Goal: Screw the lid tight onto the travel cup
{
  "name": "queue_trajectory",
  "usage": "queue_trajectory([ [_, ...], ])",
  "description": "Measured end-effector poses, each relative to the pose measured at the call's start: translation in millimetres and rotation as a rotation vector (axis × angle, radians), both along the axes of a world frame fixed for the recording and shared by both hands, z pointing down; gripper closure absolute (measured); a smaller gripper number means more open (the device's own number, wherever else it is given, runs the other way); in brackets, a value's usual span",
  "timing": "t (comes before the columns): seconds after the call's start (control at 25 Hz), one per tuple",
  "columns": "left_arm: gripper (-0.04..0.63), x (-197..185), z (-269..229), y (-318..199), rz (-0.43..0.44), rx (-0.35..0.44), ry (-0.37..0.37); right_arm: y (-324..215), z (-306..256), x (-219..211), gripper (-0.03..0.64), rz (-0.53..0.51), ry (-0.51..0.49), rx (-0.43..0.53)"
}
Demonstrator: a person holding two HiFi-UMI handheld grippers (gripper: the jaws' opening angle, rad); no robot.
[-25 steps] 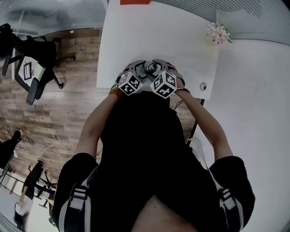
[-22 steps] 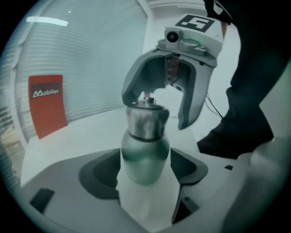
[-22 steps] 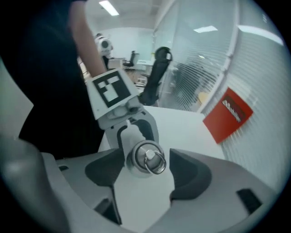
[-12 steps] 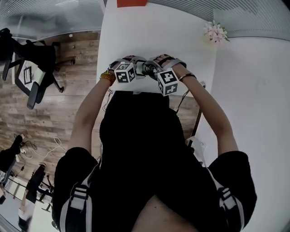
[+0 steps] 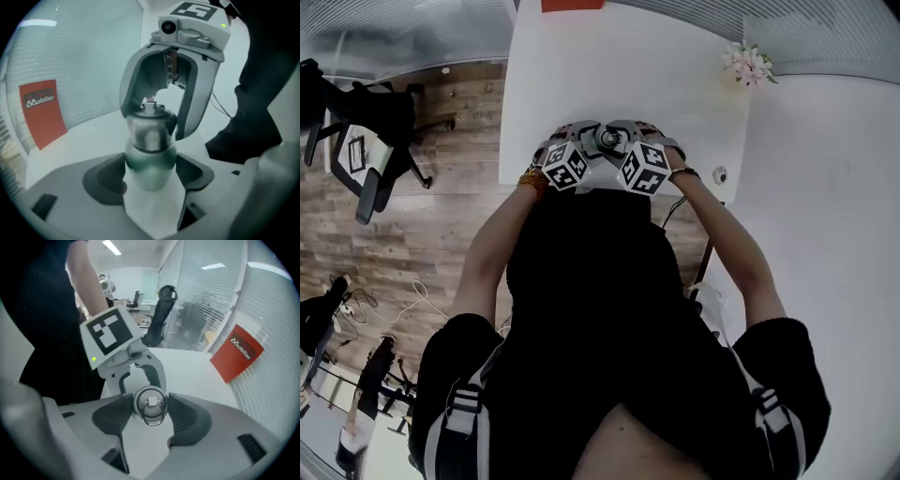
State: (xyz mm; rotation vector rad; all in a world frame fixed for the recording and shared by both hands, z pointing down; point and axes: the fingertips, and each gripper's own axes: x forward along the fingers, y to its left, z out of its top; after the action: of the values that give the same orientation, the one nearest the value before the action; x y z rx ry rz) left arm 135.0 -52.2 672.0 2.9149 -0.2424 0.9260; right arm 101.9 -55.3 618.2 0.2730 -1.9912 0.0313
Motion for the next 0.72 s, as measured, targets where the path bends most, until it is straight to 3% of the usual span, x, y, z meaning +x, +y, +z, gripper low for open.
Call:
queue_trajectory([
  [0.2, 0.255, 0.5, 0.7, -7.3, -0.260, -0.014, -0.008, -12.1, -1.1, 4.5, 0.379, 0.324, -0.021, 0.015],
  [0.28, 0.253, 3.8, 1.3, -7.3, -0.263, 0.003, -0.011, -13.5, -2.5, 9.1, 0.376, 0.425, -0.063, 0.016],
  [0.36, 0.252, 5.3, 2.5, -4.3, -0.187, 0.029, -0.005, -9.3, -4.9, 10.7, 0.360, 0.417, -0.113, 0.006],
  [0.4, 0.252, 3.8, 3.2, -2.9, -0.130, 0.045, -0.005, -6.2, -7.5, 9.7, 0.321, 0.357, -0.128, 0.009],
  [0.48, 0.253, -2.6, 3.6, -1.6, 0.011, 0.081, -0.011, -1.0, -14.6, 8.7, 0.295, 0.133, -0.114, 0.066],
  [0.6, 0.252, -10.6, 3.2, -2.9, 0.224, 0.086, -0.034, 4.0, -10.4, 19.4, 0.295, -0.284, 0.044, 0.181],
  [0.72, 0.252, -5.3, 3.4, -3.5, 0.364, 0.065, -0.071, 0.9, 0.5, 24.7, 0.303, -0.505, 0.152, 0.206],
])
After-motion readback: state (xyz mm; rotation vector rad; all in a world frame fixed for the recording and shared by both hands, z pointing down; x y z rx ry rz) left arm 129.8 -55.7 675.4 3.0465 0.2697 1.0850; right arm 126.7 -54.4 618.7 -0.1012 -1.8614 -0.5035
